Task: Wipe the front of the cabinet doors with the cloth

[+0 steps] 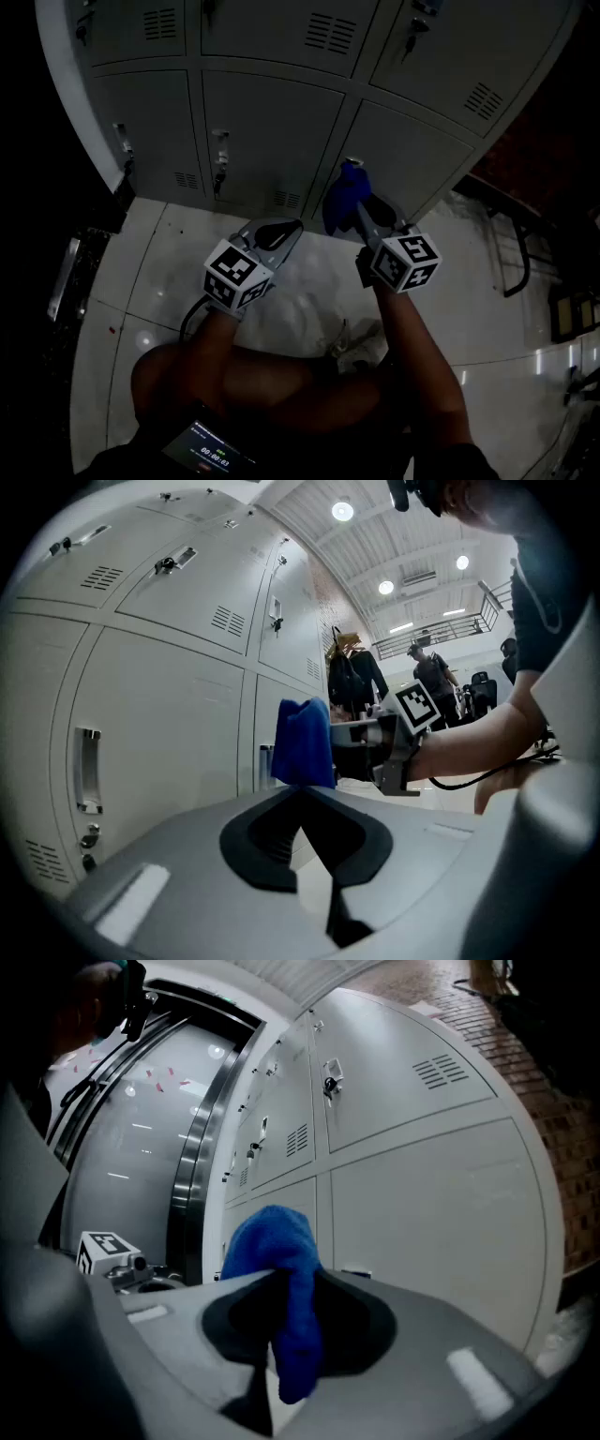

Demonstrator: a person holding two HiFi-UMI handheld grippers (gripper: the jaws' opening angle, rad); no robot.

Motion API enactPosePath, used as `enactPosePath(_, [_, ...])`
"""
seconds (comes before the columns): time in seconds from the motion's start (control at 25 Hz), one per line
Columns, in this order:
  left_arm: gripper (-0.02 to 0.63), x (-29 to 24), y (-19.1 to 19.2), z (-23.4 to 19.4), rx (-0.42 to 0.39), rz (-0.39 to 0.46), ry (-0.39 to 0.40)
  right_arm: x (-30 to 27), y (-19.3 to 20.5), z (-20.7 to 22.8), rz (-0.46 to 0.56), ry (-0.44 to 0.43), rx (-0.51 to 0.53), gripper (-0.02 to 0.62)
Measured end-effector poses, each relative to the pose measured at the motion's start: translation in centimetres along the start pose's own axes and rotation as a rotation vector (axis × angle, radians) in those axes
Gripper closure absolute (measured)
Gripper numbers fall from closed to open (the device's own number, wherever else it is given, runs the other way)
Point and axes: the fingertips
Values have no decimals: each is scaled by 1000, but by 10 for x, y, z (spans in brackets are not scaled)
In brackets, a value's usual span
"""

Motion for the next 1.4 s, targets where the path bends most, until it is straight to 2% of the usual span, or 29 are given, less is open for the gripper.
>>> enactPosePath(0.32, [606, 1, -8, -3, -6, 13, 13, -48, -74, 30, 42, 85, 39, 520])
enactPosePath(0.56, [605, 4, -9, -6, 10, 25, 13, -65, -90, 52, 64, 169, 8, 520])
enactPosePath(0.72, [604, 4, -11, -7, 19, 34, 12, -65, -91, 57, 64, 168, 22, 520])
enactPosePath(1.0, [606, 0, -10, -6, 14, 29, 16, -28, -97, 96, 64, 264, 38, 520])
enactPosePath(1.28, [606, -2, -3, -6, 2, 7, 15, 27, -95, 156, 49, 383, 32, 520])
enactPosePath(1.4, [606, -4, -2, -6, -4, -1, 14, 54, -95, 185, 59, 444, -11, 520])
Point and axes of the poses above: the fingertips, and each gripper's own axes: x backward along the fingers, z to its right, y out of its underside, and after that the axes turned 1 degree about y, right-handed
